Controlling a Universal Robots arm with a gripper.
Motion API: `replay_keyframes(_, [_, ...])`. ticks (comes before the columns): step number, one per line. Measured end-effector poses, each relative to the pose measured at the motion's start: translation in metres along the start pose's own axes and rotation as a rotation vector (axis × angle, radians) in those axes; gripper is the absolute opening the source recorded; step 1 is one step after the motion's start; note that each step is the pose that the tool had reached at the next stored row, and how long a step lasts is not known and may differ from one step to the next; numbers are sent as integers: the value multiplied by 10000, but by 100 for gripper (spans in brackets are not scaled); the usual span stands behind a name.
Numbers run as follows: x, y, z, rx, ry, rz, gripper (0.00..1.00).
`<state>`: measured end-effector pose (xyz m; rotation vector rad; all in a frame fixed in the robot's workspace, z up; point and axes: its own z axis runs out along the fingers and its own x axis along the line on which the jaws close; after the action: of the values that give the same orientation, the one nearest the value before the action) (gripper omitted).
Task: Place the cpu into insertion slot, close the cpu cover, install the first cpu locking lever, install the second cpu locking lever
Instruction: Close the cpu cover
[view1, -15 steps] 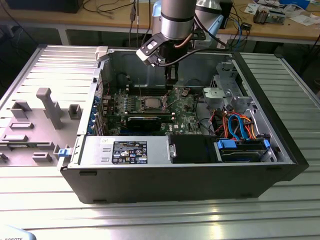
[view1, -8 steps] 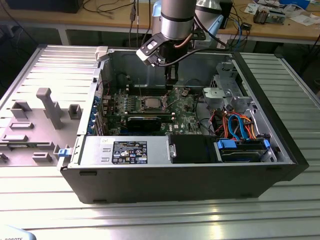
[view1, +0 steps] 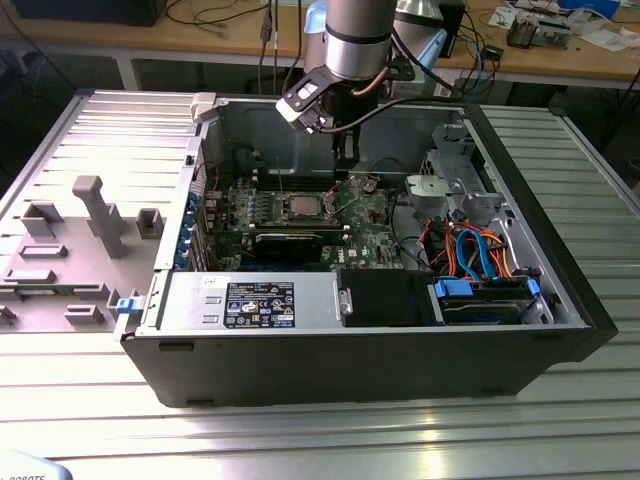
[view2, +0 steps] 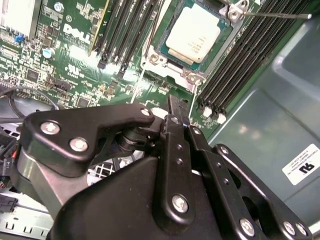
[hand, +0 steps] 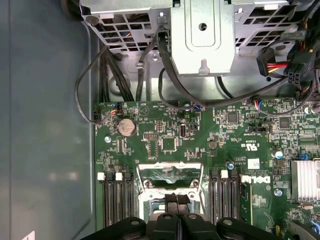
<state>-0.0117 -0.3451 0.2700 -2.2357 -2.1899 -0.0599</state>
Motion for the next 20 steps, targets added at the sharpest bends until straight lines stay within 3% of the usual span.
replay_keyframes(8, [1, 79, 2, 0, 0, 1, 11])
replay_keyframes(17, [2, 93, 2, 1, 0, -2, 11])
replay_keyframes(20, [2, 132, 3, 0, 0, 0, 11])
